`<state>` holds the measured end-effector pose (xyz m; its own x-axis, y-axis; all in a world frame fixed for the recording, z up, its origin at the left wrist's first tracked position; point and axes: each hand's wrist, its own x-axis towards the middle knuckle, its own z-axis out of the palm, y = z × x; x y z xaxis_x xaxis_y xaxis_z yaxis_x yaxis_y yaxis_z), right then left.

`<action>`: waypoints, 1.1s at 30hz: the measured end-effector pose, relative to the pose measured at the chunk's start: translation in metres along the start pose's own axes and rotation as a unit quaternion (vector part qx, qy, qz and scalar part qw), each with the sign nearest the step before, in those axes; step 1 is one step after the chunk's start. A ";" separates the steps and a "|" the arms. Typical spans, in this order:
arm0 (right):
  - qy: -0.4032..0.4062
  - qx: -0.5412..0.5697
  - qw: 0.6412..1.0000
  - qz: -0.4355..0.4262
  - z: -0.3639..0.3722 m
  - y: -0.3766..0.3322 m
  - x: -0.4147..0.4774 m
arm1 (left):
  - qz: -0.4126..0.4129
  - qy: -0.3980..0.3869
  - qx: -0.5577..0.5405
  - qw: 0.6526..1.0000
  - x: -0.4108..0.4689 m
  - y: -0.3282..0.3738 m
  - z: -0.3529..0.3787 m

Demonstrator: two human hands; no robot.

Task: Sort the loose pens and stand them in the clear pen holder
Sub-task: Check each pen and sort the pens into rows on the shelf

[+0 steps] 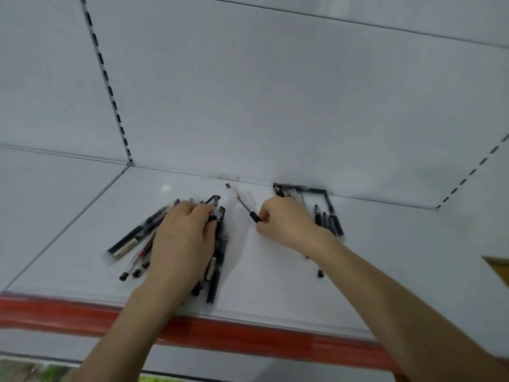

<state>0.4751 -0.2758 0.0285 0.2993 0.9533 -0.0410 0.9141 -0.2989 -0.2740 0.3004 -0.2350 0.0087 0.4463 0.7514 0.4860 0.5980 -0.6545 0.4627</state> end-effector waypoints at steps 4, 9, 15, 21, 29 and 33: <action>-0.001 0.256 0.966 0.028 -0.027 0.019 -0.027 | 0.099 -0.034 0.013 0.994 0.011 0.012 0.005; -0.124 0.311 0.942 0.001 -0.050 0.038 -0.057 | 0.231 -0.103 0.032 0.967 0.021 0.037 0.010; -0.210 0.316 0.925 -0.015 -0.047 0.045 -0.063 | 0.285 -0.144 0.040 0.947 0.026 0.032 0.007; 0.022 0.333 0.942 0.030 -0.042 0.059 -0.029 | 0.172 -0.111 0.031 0.978 0.015 0.009 -0.005; 0.072 0.067 0.995 -0.021 -0.014 0.049 0.032 | 0.016 -0.059 -0.050 0.997 0.007 0.002 -0.011; 0.023 -0.066 0.997 -0.018 -0.009 0.043 0.050 | 0.000 -0.048 -0.063 0.997 0.005 0.000 -0.016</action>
<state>0.5322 -0.2420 0.0235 0.2761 0.9611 0.0115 0.9513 -0.2715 -0.1457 0.2916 -0.2330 0.0231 0.5118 0.7521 0.4153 0.5119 -0.6551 0.5557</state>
